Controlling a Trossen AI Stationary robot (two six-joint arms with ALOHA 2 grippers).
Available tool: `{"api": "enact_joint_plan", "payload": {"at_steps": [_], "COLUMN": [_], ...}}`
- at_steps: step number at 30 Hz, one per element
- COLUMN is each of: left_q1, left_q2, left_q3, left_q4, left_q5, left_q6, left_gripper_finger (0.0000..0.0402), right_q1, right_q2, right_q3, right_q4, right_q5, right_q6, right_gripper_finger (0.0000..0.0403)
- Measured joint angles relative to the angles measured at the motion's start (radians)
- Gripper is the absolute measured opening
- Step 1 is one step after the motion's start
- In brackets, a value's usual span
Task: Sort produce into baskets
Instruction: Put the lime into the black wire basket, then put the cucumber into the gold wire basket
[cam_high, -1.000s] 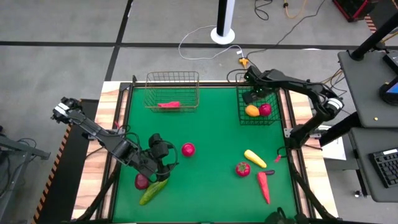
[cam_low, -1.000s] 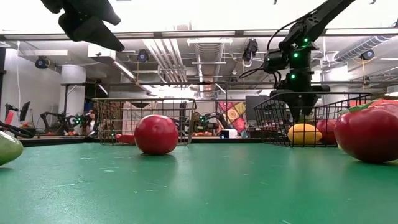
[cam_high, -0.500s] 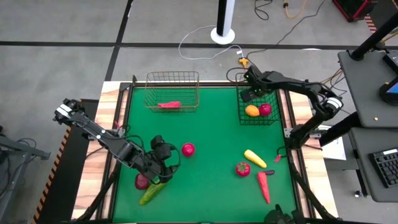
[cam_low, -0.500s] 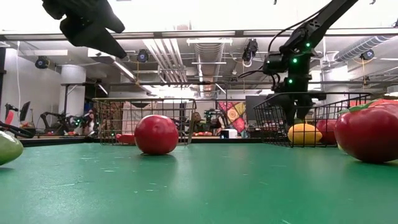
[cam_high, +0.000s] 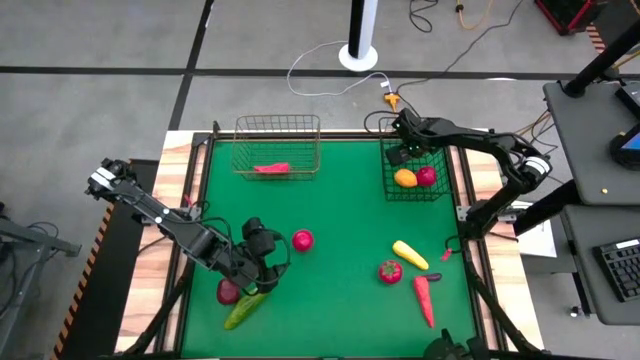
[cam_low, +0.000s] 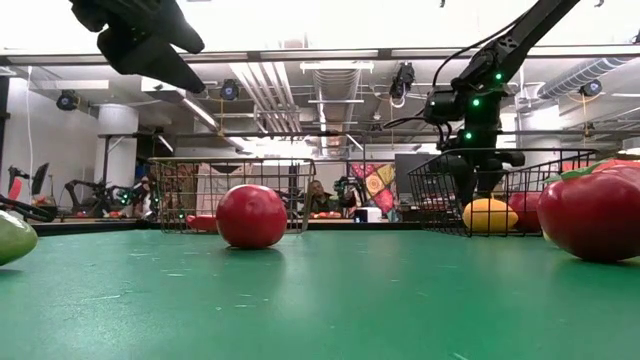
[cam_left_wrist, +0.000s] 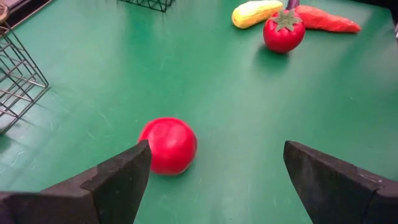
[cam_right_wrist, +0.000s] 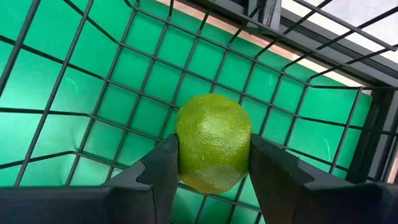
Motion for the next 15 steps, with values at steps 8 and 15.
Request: {"api": "enact_joint_plan", "payload": {"at_steps": [8,15], "left_q1": [0.0,-0.001], "left_q2": [0.0,0.0], "left_q3": [0.0,0.0], "left_q4": [0.0,-0.002], "left_q5": [-0.001,0.107], "left_q6": [-0.002,-0.093], "left_gripper_finger": [0.0346,0.0346], "right_q1": [0.0,0.005], "right_q2": [-0.001,-0.066], "right_q3": [0.0,0.007], "right_q4": [0.0,-0.01], "right_q5": [0.0,-0.005], "right_q6": [-0.007,-0.028], "right_gripper_finger": [0.0226,0.0267]}}
